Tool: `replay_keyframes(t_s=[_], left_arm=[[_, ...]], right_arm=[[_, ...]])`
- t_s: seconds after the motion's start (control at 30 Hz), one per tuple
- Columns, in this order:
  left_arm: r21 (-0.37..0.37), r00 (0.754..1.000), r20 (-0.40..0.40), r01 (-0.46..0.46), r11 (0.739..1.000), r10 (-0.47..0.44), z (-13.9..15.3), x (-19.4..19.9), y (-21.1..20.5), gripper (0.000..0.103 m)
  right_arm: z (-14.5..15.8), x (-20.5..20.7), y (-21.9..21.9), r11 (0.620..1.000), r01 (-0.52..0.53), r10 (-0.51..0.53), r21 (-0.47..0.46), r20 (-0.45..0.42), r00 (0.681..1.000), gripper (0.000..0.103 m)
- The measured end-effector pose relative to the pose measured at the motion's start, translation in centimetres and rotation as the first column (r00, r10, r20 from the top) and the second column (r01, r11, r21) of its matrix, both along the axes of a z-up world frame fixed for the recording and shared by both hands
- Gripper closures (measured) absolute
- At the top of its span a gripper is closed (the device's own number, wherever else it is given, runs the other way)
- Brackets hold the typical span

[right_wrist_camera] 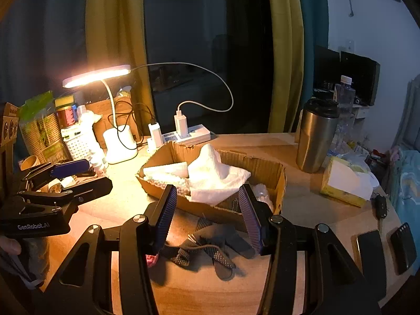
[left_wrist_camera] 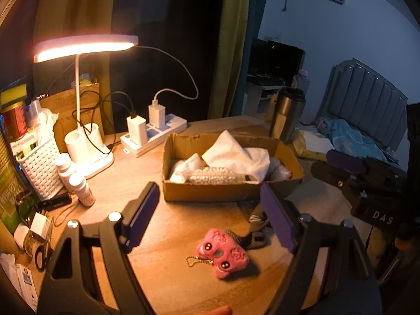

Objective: Organize soft objects
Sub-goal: 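Move the left gripper to the pink plush toy while the right approaches the gray glove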

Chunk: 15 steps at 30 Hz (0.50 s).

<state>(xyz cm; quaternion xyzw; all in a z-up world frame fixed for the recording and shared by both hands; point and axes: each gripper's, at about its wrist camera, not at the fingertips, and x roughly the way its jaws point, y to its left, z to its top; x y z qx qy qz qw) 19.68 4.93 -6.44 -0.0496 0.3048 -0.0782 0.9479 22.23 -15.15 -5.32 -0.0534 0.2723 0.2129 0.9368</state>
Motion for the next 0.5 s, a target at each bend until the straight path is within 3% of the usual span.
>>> replay_keyframes(t_s=[0.2,0.5], left_arm=[[-0.006,1.000,-0.021,-0.004,1.000,0.004,-1.3,-1.1,-0.6,0.022],[-0.005,0.996,-0.091,-0.004,1.000,0.004,-4.9,-2.3,-1.8,0.022]], right_arm=[[-0.7,-1.2,-0.6,1.000,0.000,0.000,-0.005,-0.007,1.000,0.051],[-4.2,-2.2,-1.5,1.000,-0.004,0.004,-0.005,-0.073,0.997,0.051]])
